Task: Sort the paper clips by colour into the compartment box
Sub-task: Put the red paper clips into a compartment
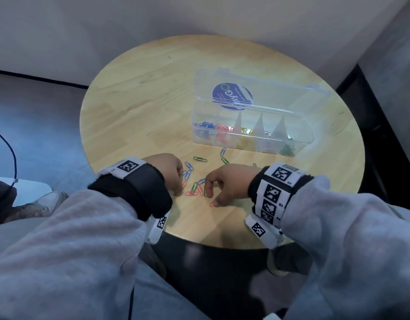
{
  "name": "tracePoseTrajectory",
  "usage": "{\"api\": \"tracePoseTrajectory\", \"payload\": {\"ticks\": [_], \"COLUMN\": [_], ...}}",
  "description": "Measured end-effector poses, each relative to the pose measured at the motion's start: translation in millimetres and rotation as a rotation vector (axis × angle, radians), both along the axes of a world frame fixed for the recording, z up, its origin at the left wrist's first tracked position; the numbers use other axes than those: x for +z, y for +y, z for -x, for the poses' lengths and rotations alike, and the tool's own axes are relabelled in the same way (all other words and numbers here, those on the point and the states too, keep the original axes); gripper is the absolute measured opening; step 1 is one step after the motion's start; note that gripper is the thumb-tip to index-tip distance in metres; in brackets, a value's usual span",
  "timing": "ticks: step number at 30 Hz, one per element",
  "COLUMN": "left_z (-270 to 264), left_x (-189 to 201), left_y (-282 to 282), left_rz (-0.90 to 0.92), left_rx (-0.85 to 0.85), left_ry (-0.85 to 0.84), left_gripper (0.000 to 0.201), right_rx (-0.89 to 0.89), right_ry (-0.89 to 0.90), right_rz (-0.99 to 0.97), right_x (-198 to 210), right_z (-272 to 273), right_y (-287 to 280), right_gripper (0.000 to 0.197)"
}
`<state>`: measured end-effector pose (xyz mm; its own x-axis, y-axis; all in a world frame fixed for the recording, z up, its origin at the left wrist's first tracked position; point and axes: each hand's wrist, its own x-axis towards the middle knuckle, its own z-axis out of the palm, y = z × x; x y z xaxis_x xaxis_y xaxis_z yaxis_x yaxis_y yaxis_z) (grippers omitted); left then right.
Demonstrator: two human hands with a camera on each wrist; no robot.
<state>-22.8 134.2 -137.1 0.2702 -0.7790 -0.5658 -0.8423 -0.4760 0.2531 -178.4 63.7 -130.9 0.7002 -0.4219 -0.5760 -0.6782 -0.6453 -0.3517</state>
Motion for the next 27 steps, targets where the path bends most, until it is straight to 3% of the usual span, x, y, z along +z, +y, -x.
{"api": "tracePoseTrajectory", "payload": {"ticks": [6,9,12,17,21,27], "left_z": [-1,-2,0,-2,-11,-12], "left_x": [-2,-5,-4,3,13,23], "left_y": [-4,-5,-4,-2,-7,-8], "left_rz": [0.041,0.03,0.04,0.027,0.073,0.242], "left_rx": [0.05,0.054,0.043,0.061,0.197,0.505], "left_ry": [0.002,0.022,0.01,0.074,0.262,0.726], "left_gripper": [0.006,0.011,0.003,0.011,0.013,0.036], "right_rx": [0.002,-0.001,0.006,-0.035,-0.267,-0.678], "right_ry": [-0.006,0.015,0.034,0.061,-0.057,-0.369], "right_rz": [0.109,0.144,0.159,0.097,-0.08,-0.644], "right_x": [-1,-1,-1,-3,-1,3], "right_z": [-1,1,1,4,8,10], "right_y": [2,4,4,4,-7,-17], "right_gripper": [0.006,0.006,0.006,0.005,0.018,0.029]}}
